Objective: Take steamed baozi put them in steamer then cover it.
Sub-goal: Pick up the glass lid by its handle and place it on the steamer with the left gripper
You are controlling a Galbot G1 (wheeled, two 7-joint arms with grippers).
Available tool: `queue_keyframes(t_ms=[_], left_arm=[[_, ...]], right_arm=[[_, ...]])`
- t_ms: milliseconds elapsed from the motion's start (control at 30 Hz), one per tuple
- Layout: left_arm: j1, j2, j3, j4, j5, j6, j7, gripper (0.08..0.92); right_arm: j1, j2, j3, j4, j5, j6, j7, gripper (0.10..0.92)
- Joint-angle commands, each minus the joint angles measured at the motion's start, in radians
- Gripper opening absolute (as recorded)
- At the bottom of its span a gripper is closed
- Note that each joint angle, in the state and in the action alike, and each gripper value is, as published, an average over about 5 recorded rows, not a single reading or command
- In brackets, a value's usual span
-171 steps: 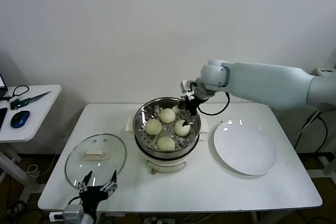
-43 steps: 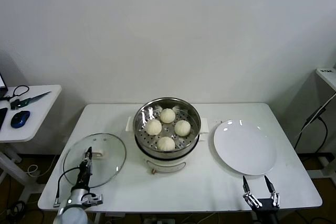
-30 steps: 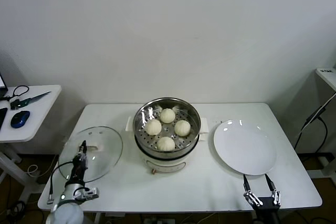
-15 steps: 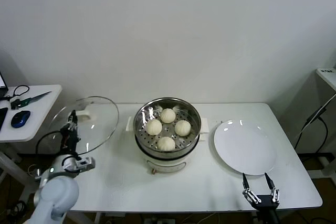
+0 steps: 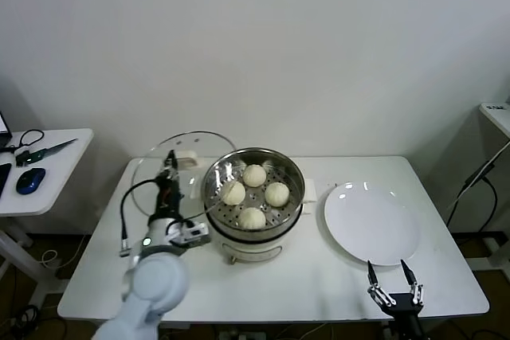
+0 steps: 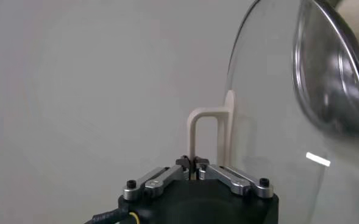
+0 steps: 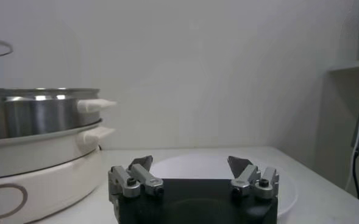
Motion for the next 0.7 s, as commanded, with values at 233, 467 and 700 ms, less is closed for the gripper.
queue_keyframes(t_ms=[233,467,700], left_arm=[[-0.133,-0.285,0.284,0.194,0.288,0.074,0.074,0.133],[-0.133,-0.315,0.277,0.256,0.316,0.071,0.059,0.133],[-0.123,-0.33,0.277,0.291,0.333,0.07,0.05,0.133]], right_arm=[[0.005,-0.018,-0.001,-0.002,0.02,0.012,0.007,0.823],[0.007,-0.019,-0.003,-0.009,0.022,0.016,0.008,0.823],[0.009,-0.018,-0.003,-0.01,0.024,0.017,0.008,0.823]])
